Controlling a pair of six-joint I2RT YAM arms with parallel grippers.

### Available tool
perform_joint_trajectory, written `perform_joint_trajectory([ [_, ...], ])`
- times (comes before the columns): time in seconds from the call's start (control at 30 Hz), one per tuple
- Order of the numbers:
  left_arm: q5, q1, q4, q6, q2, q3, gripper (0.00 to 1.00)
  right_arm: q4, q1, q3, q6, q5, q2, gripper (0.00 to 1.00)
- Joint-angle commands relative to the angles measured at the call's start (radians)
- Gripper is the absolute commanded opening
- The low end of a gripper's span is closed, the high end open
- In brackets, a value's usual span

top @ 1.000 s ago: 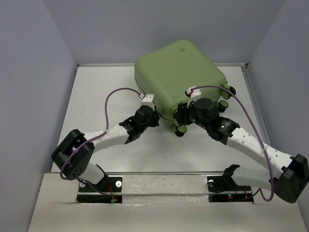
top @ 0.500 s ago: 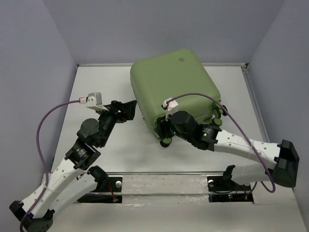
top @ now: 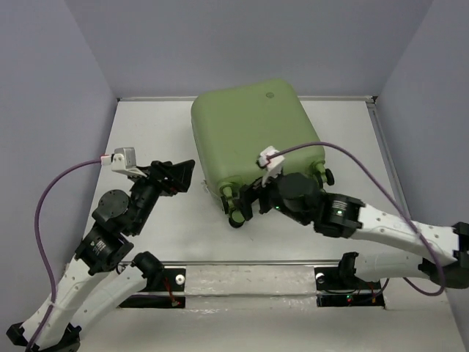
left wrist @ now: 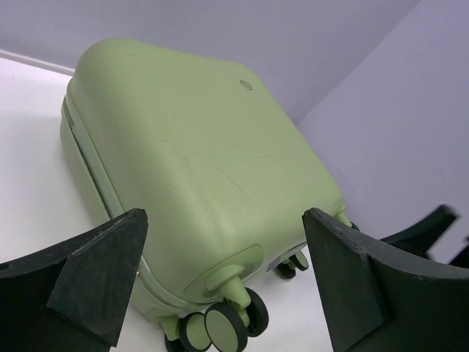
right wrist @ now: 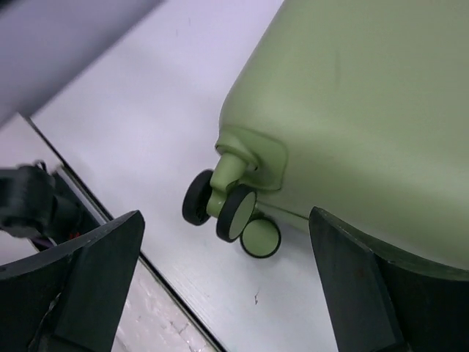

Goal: Pack the luggage

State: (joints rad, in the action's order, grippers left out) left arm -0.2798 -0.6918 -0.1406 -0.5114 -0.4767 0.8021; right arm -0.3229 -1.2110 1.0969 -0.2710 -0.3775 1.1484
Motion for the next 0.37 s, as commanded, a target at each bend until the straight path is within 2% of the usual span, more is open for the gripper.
perform_joint_trajectory([
  [0.0, 0.011, -0.002, 0.006, 0.037, 0.001, 0.106, 0.99, 0.001, 0.002, -0.049, 0.044, -0.146, -0.289, 1.0],
  [0.17, -0.021, -0.002, 0.001, 0.097, 0.053, 0.138, 0.99, 0.122, 0.002, -0.184, 0.07, -0.19, -0.683, 1.0],
  [0.33, -0.01, 0.0, 0.044, 0.059, 0.099, 0.022, 0.99, 0.228, 0.002, -0.356, 0.026, -0.303, -0.813, 1.0],
])
